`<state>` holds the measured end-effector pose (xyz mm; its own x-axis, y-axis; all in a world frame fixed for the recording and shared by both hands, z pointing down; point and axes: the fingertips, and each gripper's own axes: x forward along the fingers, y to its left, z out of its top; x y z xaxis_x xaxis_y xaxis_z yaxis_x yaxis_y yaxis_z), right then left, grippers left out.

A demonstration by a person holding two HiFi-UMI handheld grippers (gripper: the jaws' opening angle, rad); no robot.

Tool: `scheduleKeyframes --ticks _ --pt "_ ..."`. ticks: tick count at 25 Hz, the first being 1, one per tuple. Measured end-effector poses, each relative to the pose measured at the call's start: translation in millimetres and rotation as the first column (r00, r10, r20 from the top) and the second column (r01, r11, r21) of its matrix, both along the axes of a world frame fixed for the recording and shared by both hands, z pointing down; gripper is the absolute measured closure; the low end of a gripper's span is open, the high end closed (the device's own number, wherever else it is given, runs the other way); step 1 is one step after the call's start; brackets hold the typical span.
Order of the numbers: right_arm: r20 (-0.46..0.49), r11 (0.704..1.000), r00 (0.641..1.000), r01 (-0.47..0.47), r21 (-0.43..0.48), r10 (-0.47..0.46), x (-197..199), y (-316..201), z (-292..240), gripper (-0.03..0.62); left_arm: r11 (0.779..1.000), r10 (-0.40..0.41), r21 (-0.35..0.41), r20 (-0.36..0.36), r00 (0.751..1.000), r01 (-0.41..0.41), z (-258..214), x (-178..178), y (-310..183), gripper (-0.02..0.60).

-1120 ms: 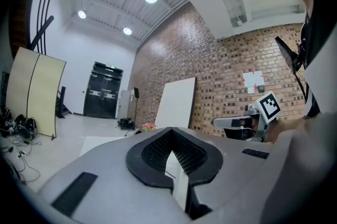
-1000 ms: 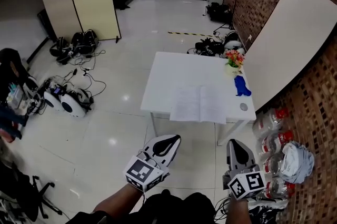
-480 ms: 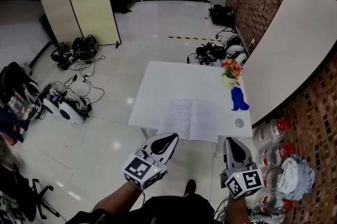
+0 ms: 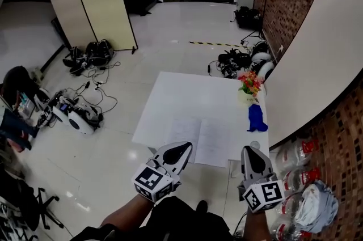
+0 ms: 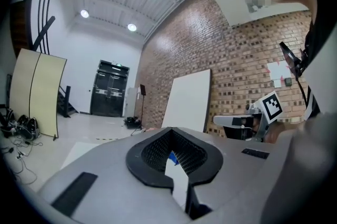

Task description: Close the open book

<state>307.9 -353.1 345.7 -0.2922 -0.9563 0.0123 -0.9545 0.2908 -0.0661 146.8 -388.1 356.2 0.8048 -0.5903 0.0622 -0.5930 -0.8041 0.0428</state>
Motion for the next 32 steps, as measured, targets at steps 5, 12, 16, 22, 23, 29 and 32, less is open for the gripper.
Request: scheduleKeyframes --ticks 5,12,16,22,23,29,32 --pt "0.007 1.000 1.000 -0.015 -0.013 0.015 3.6 -21.7 3.7 0.591 1.000 0.011 -0.008 0.009 1.000 -0.011 2.9 4.7 -19.9 0.584" --pt "0.000 0.998 0.998 -0.056 -0.015 0.056 -12.3 -42.9 -2.5 0.591 0.999 0.049 -0.001 0.011 0.999 -0.049 -1.1 -8.6 -46.2 0.584" --pt "-0.014 0.996 0.996 -0.090 -0.024 0.089 -14.2 -56.2 2.8 0.591 0.998 0.063 0.000 0.027 0.998 -0.063 7.9 -12.4 -62.1 0.584" --pt "-0.026 0.981 0.993 -0.117 -0.157 0.115 -8.5 -68.2 64.9 0.591 0.993 0.079 -0.091 0.090 0.993 -0.071 63.4 -3.9 -75.5 0.584" --pt "-0.037 0.972 0.991 -0.132 -0.196 0.127 -5.4 -68.2 82.5 0.589 0.992 0.076 -0.112 0.106 0.991 -0.064 76.6 -2.1 -76.1 0.584" --pt "-0.041 0.904 0.983 -0.179 -0.389 0.177 10.9 -66.9 181.9 0.537 0.967 0.093 -0.251 0.198 0.976 -0.042 160.4 9.2 -76.7 0.584" --pt "-0.008 0.865 0.983 -0.165 -0.473 0.183 15.0 -62.5 223.6 0.503 0.951 0.115 -0.306 0.213 0.970 -0.045 191.6 16.4 -70.4 0.584"
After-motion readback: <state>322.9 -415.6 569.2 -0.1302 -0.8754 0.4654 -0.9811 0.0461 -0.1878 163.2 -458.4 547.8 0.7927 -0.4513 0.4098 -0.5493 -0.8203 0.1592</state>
